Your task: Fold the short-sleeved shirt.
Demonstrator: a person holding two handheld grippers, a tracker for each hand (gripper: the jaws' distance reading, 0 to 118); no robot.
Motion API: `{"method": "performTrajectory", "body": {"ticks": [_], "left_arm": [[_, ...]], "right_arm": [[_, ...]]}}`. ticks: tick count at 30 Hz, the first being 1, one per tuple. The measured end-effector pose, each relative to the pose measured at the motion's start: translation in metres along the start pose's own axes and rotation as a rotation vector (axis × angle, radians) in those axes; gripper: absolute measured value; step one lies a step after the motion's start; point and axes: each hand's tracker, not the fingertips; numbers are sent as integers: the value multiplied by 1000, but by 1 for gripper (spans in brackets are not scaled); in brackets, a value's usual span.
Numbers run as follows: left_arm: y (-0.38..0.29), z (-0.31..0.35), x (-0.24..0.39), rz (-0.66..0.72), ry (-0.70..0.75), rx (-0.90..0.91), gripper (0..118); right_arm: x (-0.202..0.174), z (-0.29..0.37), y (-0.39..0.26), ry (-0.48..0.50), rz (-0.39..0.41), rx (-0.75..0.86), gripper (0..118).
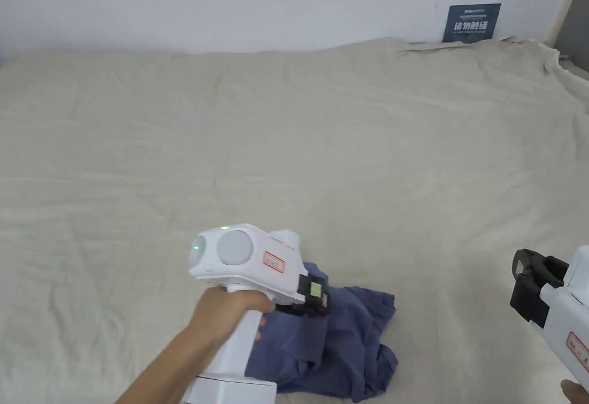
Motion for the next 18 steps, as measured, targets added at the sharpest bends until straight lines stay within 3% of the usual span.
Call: {"method": "performTrajectory", "body": {"ticks": [13,15,17,18], "left_arm": [[-5,-51,29,-30,25,-36,8],[-7,-55,28,-32,31,-36,18],[-9,-55,29,-31,27,-48,21],[-10,-52,30,-28,10,-45,41]], "right_arm": [[21,0,-6,-33,-14,-4,0],[21,0,-6,-31,-15,-5,0],[19,-1,-6,-28,-12,-6,0],[18,-1,-6,-27,-10,-7,0]]}}
